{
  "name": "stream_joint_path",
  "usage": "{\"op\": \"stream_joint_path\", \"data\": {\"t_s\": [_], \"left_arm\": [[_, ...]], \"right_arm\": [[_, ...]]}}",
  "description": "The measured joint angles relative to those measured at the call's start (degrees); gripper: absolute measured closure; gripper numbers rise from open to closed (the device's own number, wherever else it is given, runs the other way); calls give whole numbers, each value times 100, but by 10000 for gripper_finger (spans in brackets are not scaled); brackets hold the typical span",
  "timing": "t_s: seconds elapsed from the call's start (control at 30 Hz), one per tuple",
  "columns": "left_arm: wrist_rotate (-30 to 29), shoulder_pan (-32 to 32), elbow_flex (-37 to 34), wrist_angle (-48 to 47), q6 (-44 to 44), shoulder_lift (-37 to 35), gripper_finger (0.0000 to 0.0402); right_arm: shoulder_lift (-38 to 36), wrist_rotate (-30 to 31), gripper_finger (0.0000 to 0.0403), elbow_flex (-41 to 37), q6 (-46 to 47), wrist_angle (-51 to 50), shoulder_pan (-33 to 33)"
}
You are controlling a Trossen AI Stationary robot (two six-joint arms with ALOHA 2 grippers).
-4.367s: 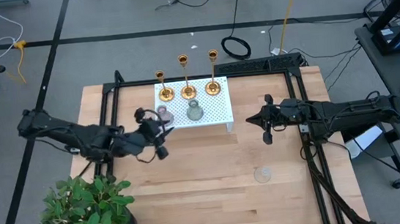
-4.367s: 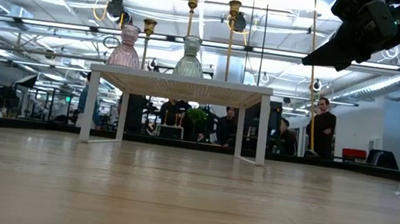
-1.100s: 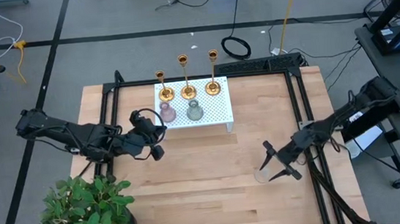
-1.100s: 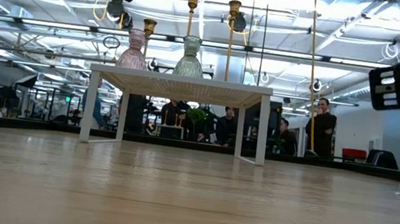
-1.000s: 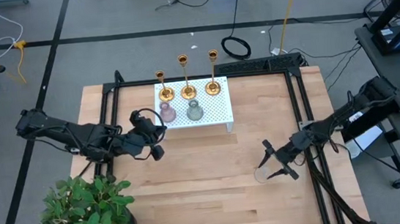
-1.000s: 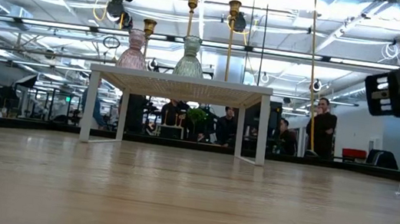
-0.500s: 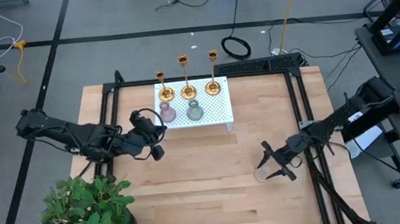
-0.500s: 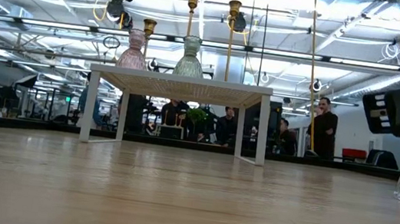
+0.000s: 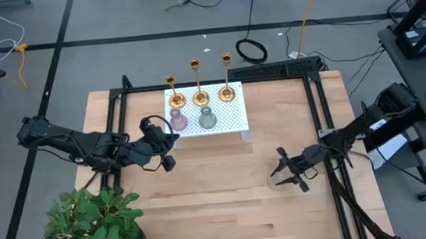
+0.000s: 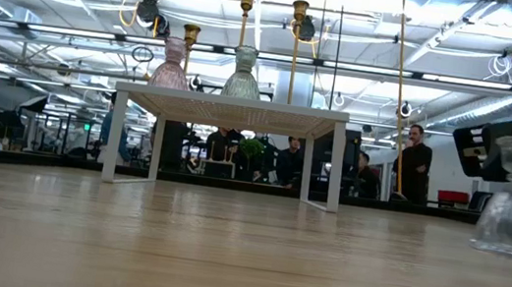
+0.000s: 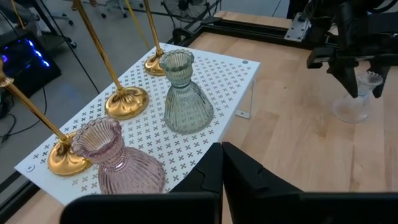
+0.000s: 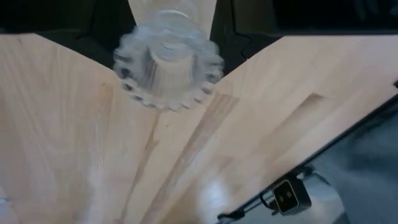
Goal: Pick & Place candle stick holders
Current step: Put the transparent glass candle holder on the shelf aligned with the other glass candle holders
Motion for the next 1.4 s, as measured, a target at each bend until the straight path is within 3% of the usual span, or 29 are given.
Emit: {"op": "stream_joint_path", "data": {"t_s": [0.23,0.67,0.87,1.07,1.2,1.4], "left_arm": [[0,0,0,-2,2,0,381],[0,0,0,-3,10,0,396],[0,0,0,-4,7,0,375],[0,0,0,-4,7,0,389],[0,1,0,-4,5,0,397],[-2,0,0,-7,49,0,376]], "right_arm": [[225,19,270,0,-36,617,0],[98,1289,268,122,-516,1989,-262],[-57,1307,266,597,-652,1773,-940],[-57,1305,266,1423,-1400,1343,-1560],[-52,1291,268,2121,-1528,635,-2055],[137,1139,264,3176,-1468,-934,-2781]]}}
